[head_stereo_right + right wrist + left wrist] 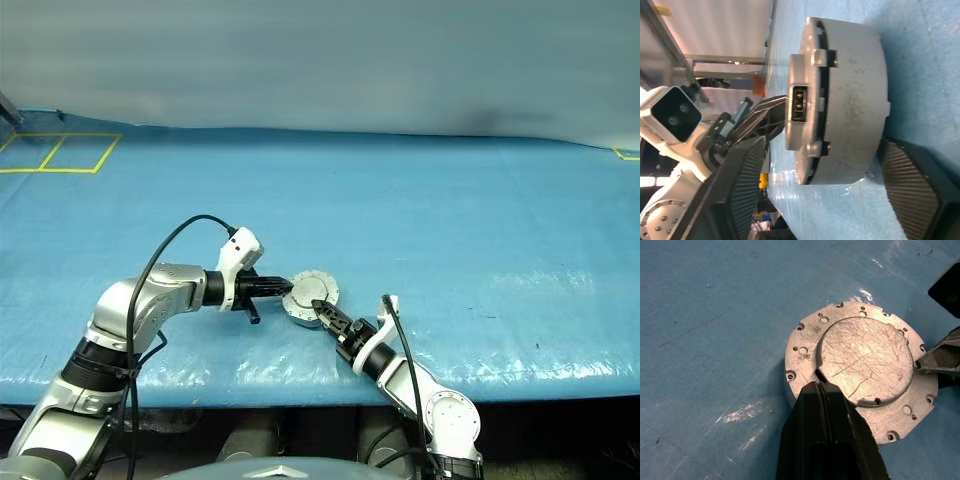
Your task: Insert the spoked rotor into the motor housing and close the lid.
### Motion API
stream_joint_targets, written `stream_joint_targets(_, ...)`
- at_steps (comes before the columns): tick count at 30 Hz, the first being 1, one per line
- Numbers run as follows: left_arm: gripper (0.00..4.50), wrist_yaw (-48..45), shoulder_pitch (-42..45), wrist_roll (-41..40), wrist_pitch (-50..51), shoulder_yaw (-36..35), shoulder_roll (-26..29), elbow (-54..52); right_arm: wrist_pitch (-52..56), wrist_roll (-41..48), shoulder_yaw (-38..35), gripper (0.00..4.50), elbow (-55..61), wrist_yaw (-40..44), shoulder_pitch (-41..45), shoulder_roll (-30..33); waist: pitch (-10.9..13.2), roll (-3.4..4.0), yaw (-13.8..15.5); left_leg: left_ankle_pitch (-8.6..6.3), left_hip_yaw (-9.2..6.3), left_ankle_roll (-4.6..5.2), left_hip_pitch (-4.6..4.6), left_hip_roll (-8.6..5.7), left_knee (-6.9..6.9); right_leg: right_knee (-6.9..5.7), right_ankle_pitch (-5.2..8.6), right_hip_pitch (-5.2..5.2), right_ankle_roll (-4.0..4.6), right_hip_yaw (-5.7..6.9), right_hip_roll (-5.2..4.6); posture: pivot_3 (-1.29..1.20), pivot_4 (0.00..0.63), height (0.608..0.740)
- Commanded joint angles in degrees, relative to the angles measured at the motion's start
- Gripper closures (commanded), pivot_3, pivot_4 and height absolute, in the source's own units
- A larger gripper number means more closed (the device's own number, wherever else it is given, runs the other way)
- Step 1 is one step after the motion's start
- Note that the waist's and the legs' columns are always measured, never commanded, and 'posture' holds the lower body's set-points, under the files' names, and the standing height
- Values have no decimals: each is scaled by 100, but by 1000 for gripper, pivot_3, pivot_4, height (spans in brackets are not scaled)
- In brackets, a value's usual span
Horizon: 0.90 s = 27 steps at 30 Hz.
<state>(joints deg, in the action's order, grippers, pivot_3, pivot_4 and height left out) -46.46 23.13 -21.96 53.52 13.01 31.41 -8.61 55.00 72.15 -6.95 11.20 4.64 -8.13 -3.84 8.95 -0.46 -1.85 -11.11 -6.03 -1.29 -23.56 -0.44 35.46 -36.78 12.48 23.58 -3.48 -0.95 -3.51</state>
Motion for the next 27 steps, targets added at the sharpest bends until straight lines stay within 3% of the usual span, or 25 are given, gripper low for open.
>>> stream_joint_targets(1,4500,-89,-114,4,105,285,-49,104,-140,-45,-11,702,-83,-63,20,-93,0,2,4,0,0,0,0,0,0,0,0,0,0,0,0,0,150,740)
stream_joint_targets(10,4500,-107,-127,14,113,299,-35,77,-210,-26,-14,702,-107,-58,7,-96,1,2,4,0,0,0,-1,0,1,0,0,3,0,0,-1,0,150,740)
stream_joint_targets(15,4500,-113,-137,20,121,299,-29,69,-219,26,-20,2271,-112,-51,-7,-85,2,5,8,-1,0,-1,-6,0,-1,2,0,6,0,-1,-5,0,150,740)
stream_joint_targets(19,4500,-124,-135,47,119,289,-44,88,-225,48,-18,3171,-122,-49,0,-59,0,4,14,0,0,0,-6,-2,-8,3,0,4,0,0,-3,0,150,740)
stream_joint_targets(27,4500,-119,-140,64,111,277,-68,103,-196,52,0,3305,-119,-61,-2,-6,1,4,14,-1,0,-1,-4,-1,-10,11,0,5,0,1,-3,0,150,740)
